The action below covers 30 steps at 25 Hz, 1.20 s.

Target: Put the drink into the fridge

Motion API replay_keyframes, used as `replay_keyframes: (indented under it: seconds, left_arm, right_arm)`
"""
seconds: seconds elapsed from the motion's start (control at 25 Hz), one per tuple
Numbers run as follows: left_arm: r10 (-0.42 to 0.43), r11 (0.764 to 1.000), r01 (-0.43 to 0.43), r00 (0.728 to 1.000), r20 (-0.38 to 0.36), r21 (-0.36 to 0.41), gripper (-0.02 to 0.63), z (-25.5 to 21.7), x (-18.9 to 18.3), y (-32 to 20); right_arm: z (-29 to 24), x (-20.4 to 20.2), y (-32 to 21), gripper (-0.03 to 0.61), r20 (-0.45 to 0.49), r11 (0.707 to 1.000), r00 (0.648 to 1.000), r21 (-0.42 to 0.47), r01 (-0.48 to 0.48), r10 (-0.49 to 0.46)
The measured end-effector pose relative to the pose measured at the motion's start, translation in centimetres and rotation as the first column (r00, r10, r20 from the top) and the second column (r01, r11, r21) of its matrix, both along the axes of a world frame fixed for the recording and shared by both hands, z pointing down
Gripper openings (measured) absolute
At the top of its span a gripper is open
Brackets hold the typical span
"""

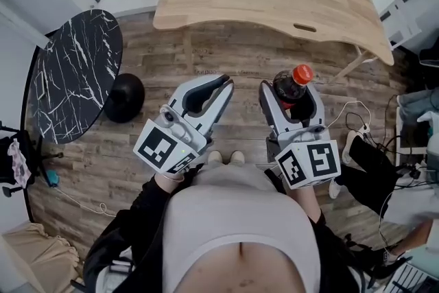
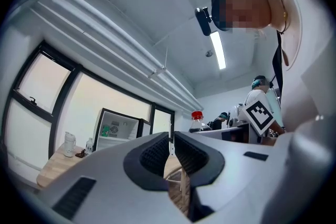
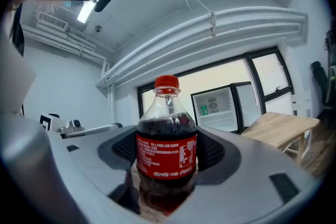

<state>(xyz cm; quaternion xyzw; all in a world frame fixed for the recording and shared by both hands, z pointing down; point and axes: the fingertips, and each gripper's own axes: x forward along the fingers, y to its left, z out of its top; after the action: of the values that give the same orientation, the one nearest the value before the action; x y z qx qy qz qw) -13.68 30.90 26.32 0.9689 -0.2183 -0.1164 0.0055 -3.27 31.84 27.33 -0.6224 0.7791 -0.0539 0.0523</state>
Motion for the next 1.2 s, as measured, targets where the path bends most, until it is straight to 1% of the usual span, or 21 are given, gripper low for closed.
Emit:
replay_keyframes:
  seconds: [0.28, 0.52, 0.68, 0.8, 0.96, 1.2]
  left_arm:
    - [0.002, 1.0, -0.001, 1.0, 0.016, -0.018, 0.026, 0.9, -1.8, -0.3]
    - [0.007, 1.0, -0.007, 1.0, 0.028, -0.018, 0.026, 1.3, -3.3, -0.8]
    - [-0.002, 1.0, 0.002, 1.0, 0.03, -0.014, 0.026, 1.4, -3.9, -1.4]
    - [0.012, 1.0, -0.011, 1.0, 0.013, -0.027, 0.026, 1.3, -3.6, -1.9]
    - [0.02, 1.0, -0.019, 1.0, 0.015, -0.024, 0.026, 1.5, -2.8, -3.1]
    - [0.017, 1.0, -0.016, 1.0, 0.008, -0.021, 0.026, 1.5, -0.5, -7.0]
  right_arm:
    - [0.4, -1.4, 0.0, 0.322, -0.006, 1.0, 1.0, 0.001, -0.027, 0.027]
    - [1.0, -1.4, -0.1, 0.322, -0.022, 0.996, 0.996, 0.006, -0.087, 0.088]
    - [1.0, -1.7, -0.5, 0.322, -0.02, 0.996, 0.996, 0.011, -0.092, 0.092]
    - [1.0, -1.6, -1.1, 0.322, -0.021, 0.996, 0.996, 0.013, -0.092, 0.092]
    - [1.1, -1.2, -2.5, 0.322, -0.032, 0.997, 0.996, 0.01, -0.083, 0.083]
    - [1.1, 0.8, -6.4, 0.322, -0.03, 0.997, 0.997, 0.016, -0.071, 0.071]
